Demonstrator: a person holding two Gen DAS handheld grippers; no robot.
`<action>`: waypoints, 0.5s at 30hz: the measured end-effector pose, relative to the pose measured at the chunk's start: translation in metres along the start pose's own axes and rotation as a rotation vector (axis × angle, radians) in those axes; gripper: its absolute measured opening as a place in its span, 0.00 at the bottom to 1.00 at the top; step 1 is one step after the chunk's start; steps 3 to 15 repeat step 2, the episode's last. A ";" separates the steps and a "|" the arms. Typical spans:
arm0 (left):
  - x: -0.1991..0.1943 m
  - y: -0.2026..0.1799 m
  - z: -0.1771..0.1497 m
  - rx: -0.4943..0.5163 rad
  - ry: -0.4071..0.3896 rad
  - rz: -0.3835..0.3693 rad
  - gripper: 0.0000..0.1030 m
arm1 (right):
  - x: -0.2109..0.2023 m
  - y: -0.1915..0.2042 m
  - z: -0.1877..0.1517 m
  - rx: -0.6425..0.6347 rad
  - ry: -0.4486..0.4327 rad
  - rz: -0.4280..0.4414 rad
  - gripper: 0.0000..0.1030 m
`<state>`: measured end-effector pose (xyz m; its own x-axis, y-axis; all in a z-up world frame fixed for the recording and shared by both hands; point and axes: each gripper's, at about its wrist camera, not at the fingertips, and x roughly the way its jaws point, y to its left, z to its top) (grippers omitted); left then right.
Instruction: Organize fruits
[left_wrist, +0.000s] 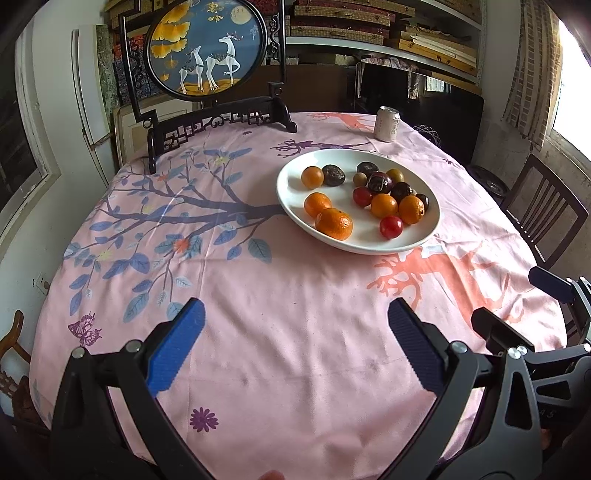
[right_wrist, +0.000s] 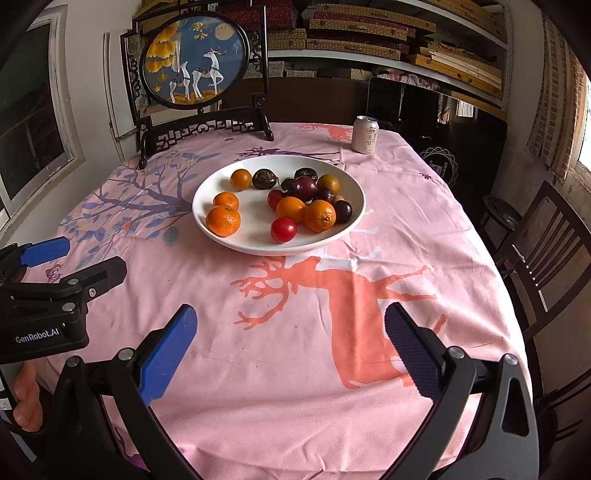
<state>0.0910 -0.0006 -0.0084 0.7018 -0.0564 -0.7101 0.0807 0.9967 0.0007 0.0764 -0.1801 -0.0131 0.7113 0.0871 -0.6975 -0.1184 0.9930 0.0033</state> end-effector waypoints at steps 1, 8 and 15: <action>0.000 0.000 0.000 0.000 0.000 0.002 0.98 | 0.000 0.000 0.000 -0.001 0.000 -0.001 0.99; 0.000 0.000 0.000 0.002 0.000 0.002 0.98 | 0.000 0.000 0.000 0.000 -0.001 -0.001 0.99; 0.000 0.000 0.000 0.002 0.000 0.002 0.98 | 0.000 0.000 0.000 0.000 -0.001 -0.001 0.99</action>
